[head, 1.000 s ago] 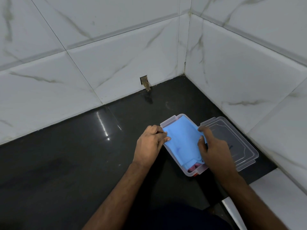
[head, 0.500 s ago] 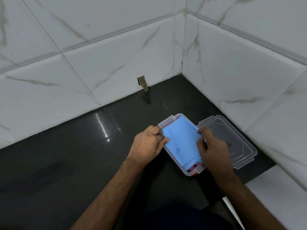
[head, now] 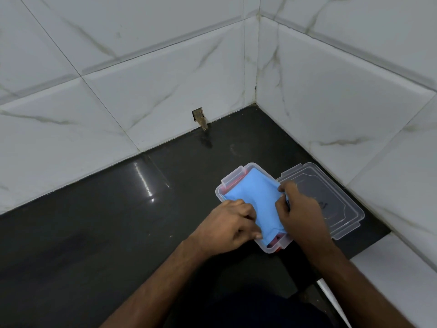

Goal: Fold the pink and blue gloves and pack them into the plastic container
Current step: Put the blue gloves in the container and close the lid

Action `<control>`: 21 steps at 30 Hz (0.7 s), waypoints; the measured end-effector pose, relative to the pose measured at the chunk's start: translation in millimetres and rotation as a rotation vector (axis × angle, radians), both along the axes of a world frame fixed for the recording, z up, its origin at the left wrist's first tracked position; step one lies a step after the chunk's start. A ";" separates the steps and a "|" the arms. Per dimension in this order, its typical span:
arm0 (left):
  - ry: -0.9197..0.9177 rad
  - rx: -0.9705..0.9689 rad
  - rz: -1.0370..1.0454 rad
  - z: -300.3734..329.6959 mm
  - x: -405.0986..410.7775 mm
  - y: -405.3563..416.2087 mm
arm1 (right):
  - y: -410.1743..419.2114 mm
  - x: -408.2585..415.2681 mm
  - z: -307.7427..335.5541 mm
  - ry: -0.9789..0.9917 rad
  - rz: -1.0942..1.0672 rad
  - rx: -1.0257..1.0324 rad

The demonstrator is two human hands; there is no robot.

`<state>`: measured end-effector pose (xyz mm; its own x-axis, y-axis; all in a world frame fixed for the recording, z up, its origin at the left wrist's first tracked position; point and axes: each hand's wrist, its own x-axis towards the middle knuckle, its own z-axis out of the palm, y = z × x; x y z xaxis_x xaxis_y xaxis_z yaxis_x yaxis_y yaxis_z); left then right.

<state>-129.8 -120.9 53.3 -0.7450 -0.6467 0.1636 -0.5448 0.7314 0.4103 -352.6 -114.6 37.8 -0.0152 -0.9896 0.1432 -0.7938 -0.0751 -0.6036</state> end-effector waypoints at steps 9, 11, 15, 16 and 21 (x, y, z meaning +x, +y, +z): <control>-0.065 0.148 0.079 3.0 -11.2 6.1 | -2.4 -11.8 35.7 0.268 0.117 0.308; -0.079 0.164 0.077 3.2 -10.5 7.0 | -0.6 -18.6 34.4 0.320 0.106 0.257; -0.093 0.190 0.076 5.3 -8.5 8.5 | -1.4 -25.4 31.8 0.101 0.033 0.305; -0.088 0.201 0.085 5.7 -7.7 8.7 | -2.9 -24.8 32.2 0.155 0.043 0.360; -0.127 0.152 0.087 5.9 -8.0 12.1 | 4.3 -18.2 26.3 0.277 0.085 0.293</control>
<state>-137.9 -108.8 59.2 -0.6938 -0.7194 -0.0327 -0.6575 0.6143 0.4363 -370.7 -110.4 64.0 0.0679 -0.9851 -0.1580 -0.9278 -0.0041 -0.3731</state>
